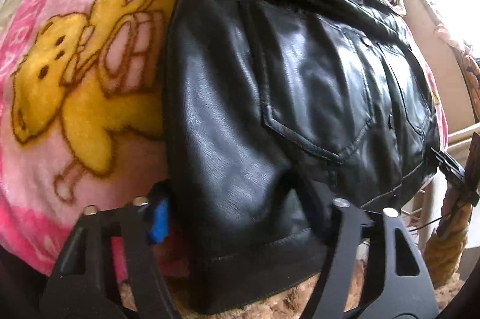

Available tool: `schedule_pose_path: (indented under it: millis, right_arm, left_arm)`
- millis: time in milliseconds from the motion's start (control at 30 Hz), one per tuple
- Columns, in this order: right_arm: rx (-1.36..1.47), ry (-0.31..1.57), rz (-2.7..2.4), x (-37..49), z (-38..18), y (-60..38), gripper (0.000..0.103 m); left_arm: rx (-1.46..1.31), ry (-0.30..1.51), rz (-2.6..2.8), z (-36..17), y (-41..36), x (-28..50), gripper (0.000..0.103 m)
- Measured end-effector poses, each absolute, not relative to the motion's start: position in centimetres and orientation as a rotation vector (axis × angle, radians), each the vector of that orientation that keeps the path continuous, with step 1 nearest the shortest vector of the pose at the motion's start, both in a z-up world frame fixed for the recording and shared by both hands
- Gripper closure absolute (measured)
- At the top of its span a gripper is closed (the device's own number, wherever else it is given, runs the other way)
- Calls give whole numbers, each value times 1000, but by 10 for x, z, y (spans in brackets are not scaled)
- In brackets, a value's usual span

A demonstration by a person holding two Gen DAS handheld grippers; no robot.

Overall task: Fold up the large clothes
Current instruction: 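Grasp the jacket hem with both tools and lift it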

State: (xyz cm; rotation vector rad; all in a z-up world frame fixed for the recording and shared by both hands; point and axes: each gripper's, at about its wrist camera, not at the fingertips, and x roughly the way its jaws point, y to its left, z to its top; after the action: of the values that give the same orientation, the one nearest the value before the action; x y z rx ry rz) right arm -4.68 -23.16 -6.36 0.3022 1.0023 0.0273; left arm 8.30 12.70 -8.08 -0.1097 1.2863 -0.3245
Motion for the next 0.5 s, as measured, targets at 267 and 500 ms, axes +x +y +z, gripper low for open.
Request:
schedule_pose_path:
  millis: [267,500]
  right_arm:
    - [374,789,103,-67,-17,-234,86]
    - [419,645,168,-83,31,-234,89]
  left_arm:
    - [-120,1200,-414,-58,136,72,92]
    - [-272,1035,-483,-11,163,56,96]
